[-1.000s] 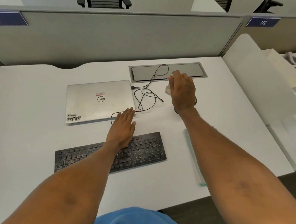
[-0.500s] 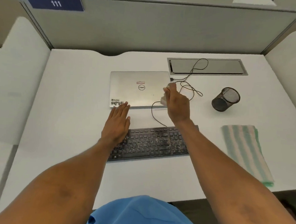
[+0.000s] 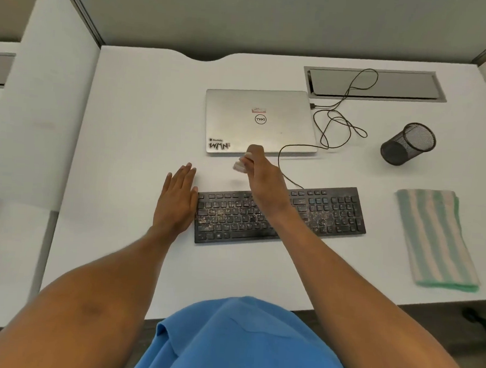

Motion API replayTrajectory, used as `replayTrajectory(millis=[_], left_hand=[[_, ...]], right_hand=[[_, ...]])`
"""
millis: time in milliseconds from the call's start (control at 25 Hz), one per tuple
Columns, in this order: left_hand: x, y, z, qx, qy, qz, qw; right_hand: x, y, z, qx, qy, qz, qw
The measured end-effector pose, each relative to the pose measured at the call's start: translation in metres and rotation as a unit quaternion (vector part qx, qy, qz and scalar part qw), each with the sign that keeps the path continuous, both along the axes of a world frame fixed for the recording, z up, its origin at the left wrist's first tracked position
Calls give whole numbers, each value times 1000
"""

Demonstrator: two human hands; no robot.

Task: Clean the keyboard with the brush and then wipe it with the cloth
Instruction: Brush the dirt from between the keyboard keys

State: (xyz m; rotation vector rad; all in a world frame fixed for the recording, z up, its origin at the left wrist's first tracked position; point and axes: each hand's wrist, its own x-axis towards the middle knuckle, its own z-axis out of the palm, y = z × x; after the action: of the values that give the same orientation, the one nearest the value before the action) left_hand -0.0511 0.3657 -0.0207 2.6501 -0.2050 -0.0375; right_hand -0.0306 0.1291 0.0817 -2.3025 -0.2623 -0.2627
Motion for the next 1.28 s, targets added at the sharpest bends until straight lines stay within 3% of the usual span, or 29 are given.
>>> replayTrajectory(millis=[200, 440, 600, 800, 1000, 1280], left_hand=[[-14, 8, -14, -15, 13, 22, 1000], [-21, 12, -23, 8, -1, 24, 1000], [-24, 13, -26, 30, 3, 31, 999], [-26, 13, -26, 40, -8, 36, 999], [-26, 12, -26, 32, -17, 46, 998], [-26, 11, -25, 31, -23, 53, 998]], right_hand=[[-17, 20, -16, -10, 9, 21, 1000], [-37, 31, -7, -10, -51, -3, 999], [-47, 37, -4, 39, -25, -10, 999], [-51, 46, -4, -3, -36, -13, 999], [-39, 62, -1, 45, 16, 19, 999], [-37, 70, -13, 0, 36, 82, 996]])
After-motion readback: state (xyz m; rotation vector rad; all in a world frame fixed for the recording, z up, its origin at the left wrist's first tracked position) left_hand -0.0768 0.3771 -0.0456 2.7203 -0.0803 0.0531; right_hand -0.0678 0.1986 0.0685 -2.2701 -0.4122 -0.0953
